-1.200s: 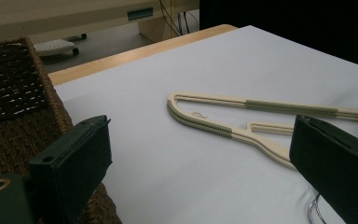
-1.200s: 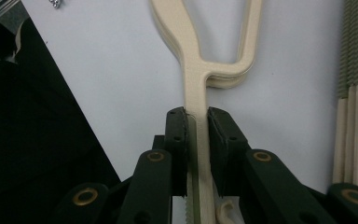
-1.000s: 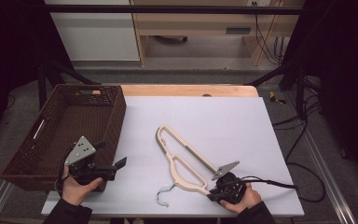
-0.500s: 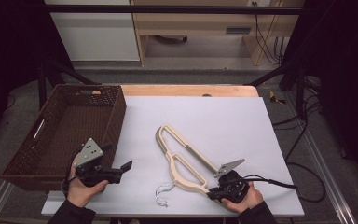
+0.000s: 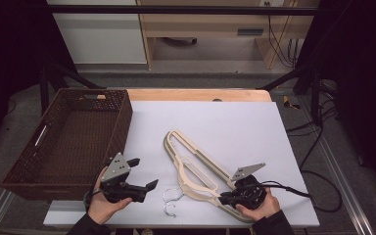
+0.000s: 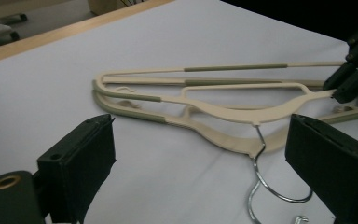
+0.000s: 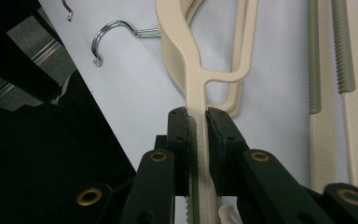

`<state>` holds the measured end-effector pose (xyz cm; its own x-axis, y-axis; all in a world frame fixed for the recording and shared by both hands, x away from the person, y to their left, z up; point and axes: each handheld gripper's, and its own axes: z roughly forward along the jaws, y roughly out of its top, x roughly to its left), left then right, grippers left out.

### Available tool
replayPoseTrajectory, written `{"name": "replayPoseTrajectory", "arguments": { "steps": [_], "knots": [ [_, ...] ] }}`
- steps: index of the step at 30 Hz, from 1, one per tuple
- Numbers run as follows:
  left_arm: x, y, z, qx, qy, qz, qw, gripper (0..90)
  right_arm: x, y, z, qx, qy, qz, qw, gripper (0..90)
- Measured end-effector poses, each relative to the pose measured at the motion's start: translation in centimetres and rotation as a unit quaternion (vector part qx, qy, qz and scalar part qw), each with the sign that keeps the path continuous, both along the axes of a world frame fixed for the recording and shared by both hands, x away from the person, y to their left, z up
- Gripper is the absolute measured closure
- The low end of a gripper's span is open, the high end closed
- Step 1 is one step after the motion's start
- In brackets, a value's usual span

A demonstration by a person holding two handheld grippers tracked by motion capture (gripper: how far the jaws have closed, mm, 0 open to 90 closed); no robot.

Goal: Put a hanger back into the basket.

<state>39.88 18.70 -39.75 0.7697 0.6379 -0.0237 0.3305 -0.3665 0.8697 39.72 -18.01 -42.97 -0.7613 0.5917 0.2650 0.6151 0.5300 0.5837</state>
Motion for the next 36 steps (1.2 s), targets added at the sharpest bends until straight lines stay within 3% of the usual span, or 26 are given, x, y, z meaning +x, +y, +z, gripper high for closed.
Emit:
{"name": "replayPoseTrajectory", "arguments": {
  "steps": [2,10,13,19,23,26,27,31,36],
  "knots": [
    [-0.1,-1.5,-0.4,0.009,0.007,-0.014,0.9998,13.3,0.0,0.0,0.1,0.004,0.0,-0.002,1.0,79.6],
    [0.3,-4.1,-1.5,0.027,0.03,-0.036,0.9985,28.4,0.0,0.0,0.1,0.003,0.0,-0.002,1.0,79.7],
    [0.7,-5.5,-2.4,0.05,0.049,-0.055,0.996,35.0,0.0,0.1,0.0,0.003,0.001,-0.007,1.0,79.7],
    [1.6,-7.0,-3.5,0.072,0.085,-0.068,0.9915,52.1,0.0,0.1,-0.1,-0.001,0.0,-0.002,1.0,79.7],
    [1.8,-7.7,-3.9,0.098,0.095,-0.078,0.9875,60.4,0.0,0.1,0.0,-0.003,-0.001,-0.002,1.0,79.7],
    [1.8,-8.0,-4.1,0.11,0.098,-0.077,0.9861,66.7,0.0,0.1,-0.1,-0.002,-0.001,-0.001,1.0,79.7],
    [1.9,-8.2,-4.3,0.121,0.102,-0.078,0.9844,69.1,0.0,0.1,-0.1,-0.003,-0.001,0.0,1.0,79.7],
    [1.8,-8.4,-4.5,0.132,0.101,-0.072,0.9834,79.1,0.0,0.1,-0.1,-0.004,-0.002,0.001,1.0,79.7],
    [1.9,-8.6,-4.6,0.141,0.101,-0.073,0.9822,81.2,0.0,0.1,-0.1,-0.004,-0.002,0.0,1.0,79.7]
  ]
}}
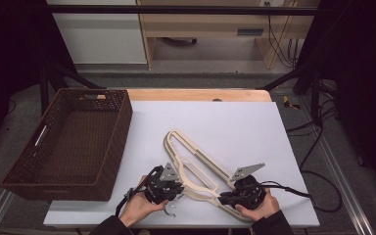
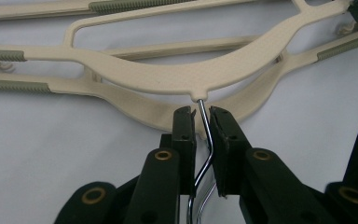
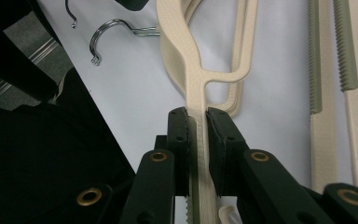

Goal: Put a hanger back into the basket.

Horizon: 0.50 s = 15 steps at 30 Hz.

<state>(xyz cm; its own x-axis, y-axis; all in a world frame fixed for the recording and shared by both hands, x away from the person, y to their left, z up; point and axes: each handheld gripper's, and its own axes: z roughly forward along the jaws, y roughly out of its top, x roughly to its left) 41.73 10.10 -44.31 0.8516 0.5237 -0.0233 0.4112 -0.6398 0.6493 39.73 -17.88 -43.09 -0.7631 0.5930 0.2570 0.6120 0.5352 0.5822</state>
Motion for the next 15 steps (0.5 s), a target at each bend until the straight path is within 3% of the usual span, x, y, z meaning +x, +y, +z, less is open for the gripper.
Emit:
{"name": "replayPoseTrajectory", "arguments": {
  "steps": [5,10,15],
  "knots": [
    [-0.4,-0.2,0.5,0.003,-0.012,-0.005,0.9999,82.4,-0.1,-0.1,0.1,0.002,0.0,0.002,1.0,79.5],
    [-0.4,-0.4,1.0,0.011,-0.007,-0.015,0.9998,84.2,-0.1,-0.2,0.1,0.001,-0.005,0.009,1.0,79.0],
    [-0.3,-0.5,1.5,0.028,-0.015,-0.019,0.9993,86.2,-0.1,-0.2,0.1,0.001,-0.009,0.017,0.9998,77.2]
  ]
}}
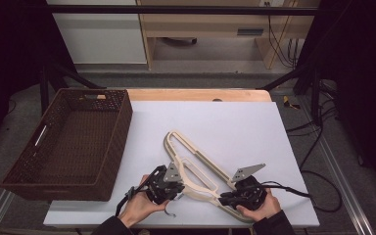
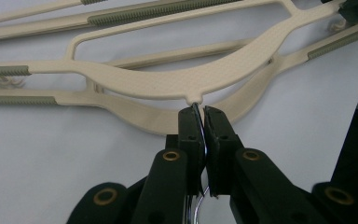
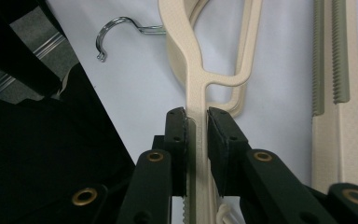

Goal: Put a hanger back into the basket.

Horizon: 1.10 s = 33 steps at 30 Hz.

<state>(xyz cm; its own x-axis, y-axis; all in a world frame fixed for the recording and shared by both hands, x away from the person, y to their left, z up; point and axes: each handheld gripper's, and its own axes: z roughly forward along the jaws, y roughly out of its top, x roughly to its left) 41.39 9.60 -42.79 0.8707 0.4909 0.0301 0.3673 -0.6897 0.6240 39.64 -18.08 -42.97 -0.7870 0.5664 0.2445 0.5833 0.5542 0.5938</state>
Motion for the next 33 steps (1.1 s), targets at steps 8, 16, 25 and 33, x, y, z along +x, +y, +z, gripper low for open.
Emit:
{"name": "replayPoseTrajectory", "arguments": {
  "steps": [8,16,25,33],
  "knots": [
    [-0.4,-0.5,0.0,0.025,-0.021,-0.001,0.9995,86.4,-0.1,0.0,0.2,0.002,-0.023,-0.005,0.9997,65.9],
    [-0.6,-0.9,0.5,0.028,-0.025,0.008,0.9993,86.3,-0.5,0.9,1.5,0.028,-0.122,-0.01,0.9921,38.9],
    [-0.4,-0.6,1.4,0.017,-0.02,0.023,0.9994,86.4,-0.3,3.6,1.6,0.005,-0.185,0.002,0.9827,32.6],
    [-0.6,-0.8,2.1,0.015,-0.021,0.025,0.9994,86.3,-0.1,6.1,0.8,-0.034,-0.199,0.033,0.9788,40.7]
  ]
}}
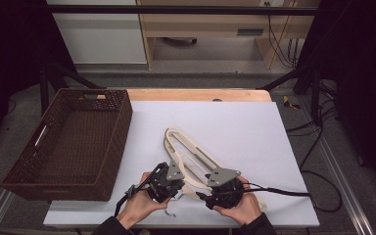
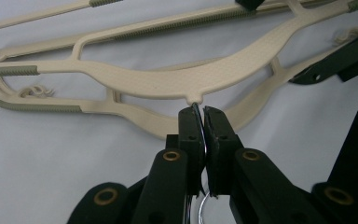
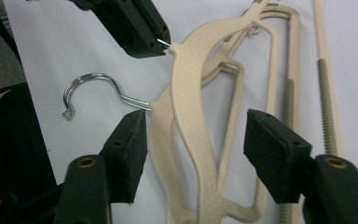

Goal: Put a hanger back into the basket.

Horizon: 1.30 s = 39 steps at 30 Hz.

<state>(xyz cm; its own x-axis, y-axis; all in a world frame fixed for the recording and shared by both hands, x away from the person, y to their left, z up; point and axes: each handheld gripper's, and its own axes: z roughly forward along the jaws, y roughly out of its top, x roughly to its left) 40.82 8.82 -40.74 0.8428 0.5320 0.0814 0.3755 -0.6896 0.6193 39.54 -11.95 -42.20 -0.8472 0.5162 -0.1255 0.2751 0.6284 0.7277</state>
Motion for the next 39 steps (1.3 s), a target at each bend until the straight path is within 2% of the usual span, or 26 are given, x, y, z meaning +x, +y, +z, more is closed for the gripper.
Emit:
{"name": "replayPoseTrajectory", "arguments": {
  "steps": [3,7,13,14,17,20,22,24,25,27,29,30,31,32,33,34,35,36,37,38,39],
  "knots": [
    [-0.1,-0.1,0.1,-0.001,0.0,0.003,1.0,86.4,0.1,0.4,-0.4,-0.022,0.0,0.004,0.9997,44.8],
    [-0.1,-0.1,0.1,0.0,0.003,0.005,1.0,86.4,0.2,1.0,-0.8,-0.039,0.001,0.015,0.9991,50.5],
    [-0.2,-0.1,0.0,-0.003,0.009,0.006,0.9999,86.3,0.1,1.1,-0.9,-0.068,-0.012,0.018,0.9974,72.0],
    [-0.2,-0.1,0.0,-0.002,0.008,0.006,0.9999,86.3,0.1,1.1,-0.9,-0.07,-0.018,0.016,0.9972,72.9],
    [-0.2,-0.2,0.0,0.002,0.007,0.002,1.0,86.2,0.0,1.1,-0.8,-0.066,-0.017,0.019,0.9975,73.6],
    [-0.3,-0.3,-0.1,0.008,0.007,0.002,0.9999,85.9,0.0,1.0,-0.8,-0.081,-0.021,0.03,0.996,74.8],
    [-0.3,-0.2,-0.1,0.006,0.005,0.002,1.0,85.2,0.0,1.0,-0.9,-0.079,-0.02,0.037,0.9959,75.3],
    [-0.2,0.0,0.2,-0.011,0.002,0.004,0.9999,84.8,-0.1,0.9,-0.9,-0.083,-0.026,0.037,0.9955,76.3],
    [-0.2,0.2,0.4,-0.014,0.001,0.001,0.9999,84.3,-0.2,1.0,-0.9,-0.075,-0.026,0.031,0.9963,76.8],
    [-0.1,0.8,1.0,-0.039,-0.002,0.005,0.9992,78.5,-0.2,0.8,-0.7,-0.074,-0.026,0.041,0.9961,78.1],
    [-0.1,1.4,1.7,-0.071,-0.012,0.007,0.9974,72.1,-0.2,0.6,-0.5,-0.074,-0.032,0.037,0.996,78.6],
    [-0.2,1.8,2.2,-0.089,-0.02,0.01,0.9957,65.9,-0.2,0.5,-0.4,-0.075,-0.037,0.036,0.9959,78.7],
    [-0.2,1.8,2.2,-0.089,-0.02,0.01,0.9957,58.2,-0.2,0.5,-0.4,-0.075,-0.037,0.036,0.9959,78.7],
    [-0.2,2.7,3.2,-0.126,-0.042,0.014,0.9911,51.9,-0.2,0.3,-0.2,-0.073,-0.044,0.025,0.996,79.4],
    [-0.2,2.7,3.2,-0.126,-0.042,0.014,0.9911,47.9,-0.2,0.3,-0.2,-0.073,-0.044,0.025,0.996,79.4],
    [-0.3,3.1,3.6,-0.14,-0.054,0.018,0.9885,47.9,-0.2,0.1,-0.1,-0.077,-0.046,0.027,0.9956,79.6],
    [-0.3,3.8,4.3,-0.159,-0.069,0.02,0.9846,37.9,-0.2,-0.1,0.1,-0.074,-0.053,0.02,0.9956,80.1],
    [-0.3,3.8,4.3,-0.159,-0.069,0.02,0.9846,35.6,-0.2,-0.1,0.1,-0.074,-0.053,0.02,0.9956,80.1],
    [-0.3,4.6,4.8,-0.179,-0.081,0.03,0.98,32.3,-0.1,-0.5,0.4,-0.071,-0.055,0.007,0.9959,80.6],
    [-0.3,4.6,4.8,-0.179,-0.081,0.03,0.98,30.4,-0.1,-0.6,0.5,-0.074,-0.058,0.005,0.9955,80.7],
    [0.0,5.4,5.2,-0.199,-0.084,0.032,0.9758,27.1,0.0,-0.9,0.7,-0.073,-0.059,0.0,0.9956,81.1]
  ]
}}
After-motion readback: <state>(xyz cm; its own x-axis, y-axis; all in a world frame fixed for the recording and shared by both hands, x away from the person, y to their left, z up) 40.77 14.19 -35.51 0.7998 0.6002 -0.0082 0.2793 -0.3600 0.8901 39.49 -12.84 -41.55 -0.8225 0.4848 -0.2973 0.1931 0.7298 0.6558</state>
